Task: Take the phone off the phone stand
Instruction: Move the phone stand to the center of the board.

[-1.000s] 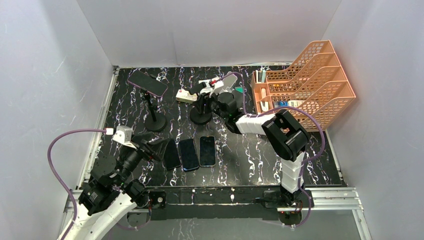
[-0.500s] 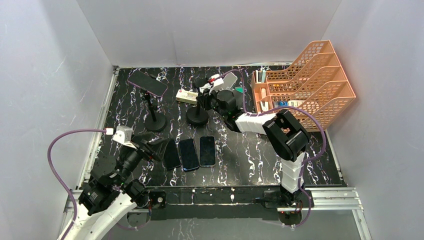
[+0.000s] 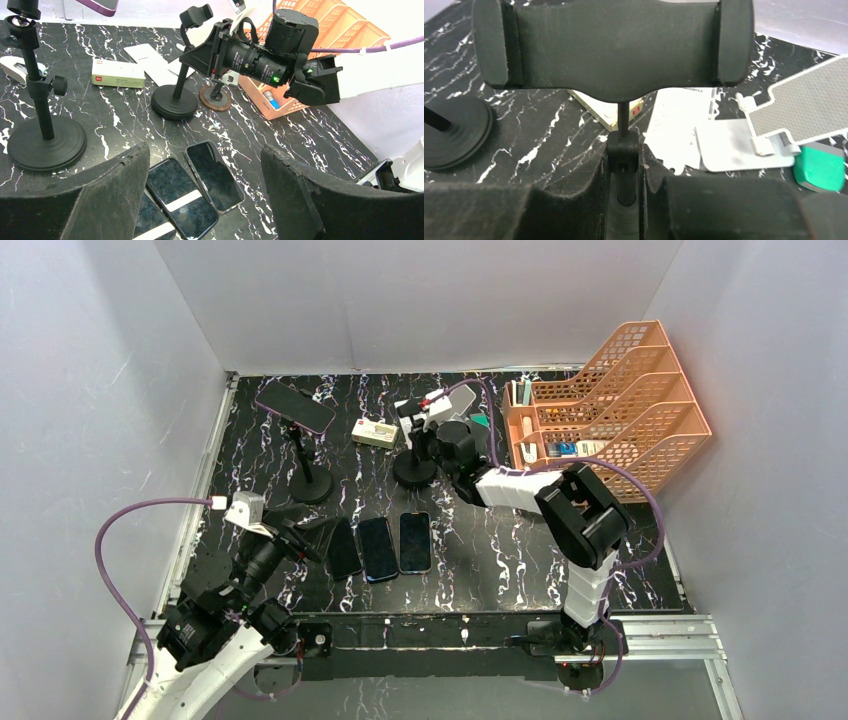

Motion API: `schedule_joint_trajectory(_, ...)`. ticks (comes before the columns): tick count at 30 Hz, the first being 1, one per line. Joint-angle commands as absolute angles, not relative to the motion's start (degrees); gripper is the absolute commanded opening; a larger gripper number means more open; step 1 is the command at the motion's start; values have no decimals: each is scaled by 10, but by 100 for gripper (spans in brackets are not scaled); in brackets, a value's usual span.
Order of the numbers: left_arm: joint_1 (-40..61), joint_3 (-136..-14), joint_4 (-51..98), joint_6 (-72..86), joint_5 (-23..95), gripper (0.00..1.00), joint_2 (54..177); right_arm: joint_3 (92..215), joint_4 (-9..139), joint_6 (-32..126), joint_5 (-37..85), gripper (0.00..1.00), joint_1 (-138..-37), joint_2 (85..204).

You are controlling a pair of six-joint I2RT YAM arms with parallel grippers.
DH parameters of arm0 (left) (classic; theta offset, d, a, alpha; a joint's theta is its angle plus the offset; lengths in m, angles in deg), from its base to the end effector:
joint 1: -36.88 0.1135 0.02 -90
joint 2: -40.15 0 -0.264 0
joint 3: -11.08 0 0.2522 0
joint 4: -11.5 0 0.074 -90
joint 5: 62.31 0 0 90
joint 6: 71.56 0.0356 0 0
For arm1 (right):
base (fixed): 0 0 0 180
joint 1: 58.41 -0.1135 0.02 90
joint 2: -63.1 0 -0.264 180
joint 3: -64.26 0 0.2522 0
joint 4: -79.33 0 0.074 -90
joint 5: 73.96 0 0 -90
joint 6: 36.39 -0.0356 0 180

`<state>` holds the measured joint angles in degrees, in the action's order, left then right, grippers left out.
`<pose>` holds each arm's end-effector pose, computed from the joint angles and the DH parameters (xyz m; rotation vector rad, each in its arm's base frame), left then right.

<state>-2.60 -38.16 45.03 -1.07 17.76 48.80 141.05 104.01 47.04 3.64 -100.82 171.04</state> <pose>0.0493 -0.0326 0.3307 0.1135 1.4851 -0.7137 0.3191 0.2811 0.2219 -0.3649 1.6624 0.4596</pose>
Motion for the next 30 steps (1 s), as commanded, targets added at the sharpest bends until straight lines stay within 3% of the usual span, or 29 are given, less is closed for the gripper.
schedule_joint_trajectory(1,-24,-380,445,-5,174,79,494,1390,1056,495,-3,1,-1004,1654)
schedule_joint_trajectory(30,-25,-380,447,-6,175,79,497,1314,1018,499,-79,1,-932,1595)
